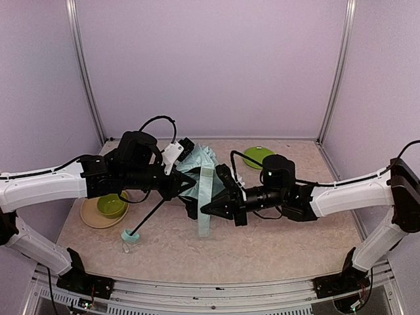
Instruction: Put away the umbrella
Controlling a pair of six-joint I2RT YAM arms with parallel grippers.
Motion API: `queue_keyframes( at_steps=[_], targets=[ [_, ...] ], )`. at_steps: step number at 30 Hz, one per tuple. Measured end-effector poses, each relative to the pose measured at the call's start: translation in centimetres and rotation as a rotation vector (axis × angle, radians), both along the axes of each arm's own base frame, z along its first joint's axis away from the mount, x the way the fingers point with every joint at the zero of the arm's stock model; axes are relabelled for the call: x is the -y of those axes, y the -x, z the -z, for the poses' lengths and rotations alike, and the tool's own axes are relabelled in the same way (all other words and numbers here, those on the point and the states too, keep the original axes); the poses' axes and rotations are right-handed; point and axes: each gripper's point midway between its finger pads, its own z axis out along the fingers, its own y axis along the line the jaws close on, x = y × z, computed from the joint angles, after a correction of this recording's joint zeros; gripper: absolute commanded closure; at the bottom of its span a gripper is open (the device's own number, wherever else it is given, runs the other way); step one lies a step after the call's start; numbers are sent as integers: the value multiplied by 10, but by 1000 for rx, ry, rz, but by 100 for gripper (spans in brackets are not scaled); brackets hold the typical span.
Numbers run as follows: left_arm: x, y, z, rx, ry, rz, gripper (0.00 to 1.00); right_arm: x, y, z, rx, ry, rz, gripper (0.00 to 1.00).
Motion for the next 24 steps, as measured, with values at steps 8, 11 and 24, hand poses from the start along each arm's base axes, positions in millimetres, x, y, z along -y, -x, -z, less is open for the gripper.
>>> queue_keyframes(
  at_steps=[8, 11, 24],
  targets=[
    [-1, -6, 14, -20, -29, -9, 100, 7, 28, -58, 59, -89, -184, 100],
    [-2, -11, 33, -56, -59, -18, 100, 12, 36, -97, 112, -132, -233, 100],
    [-22, -23, 6, -93, 107, 16, 100, 39, 30, 18, -62, 218, -126, 100]
  ],
)
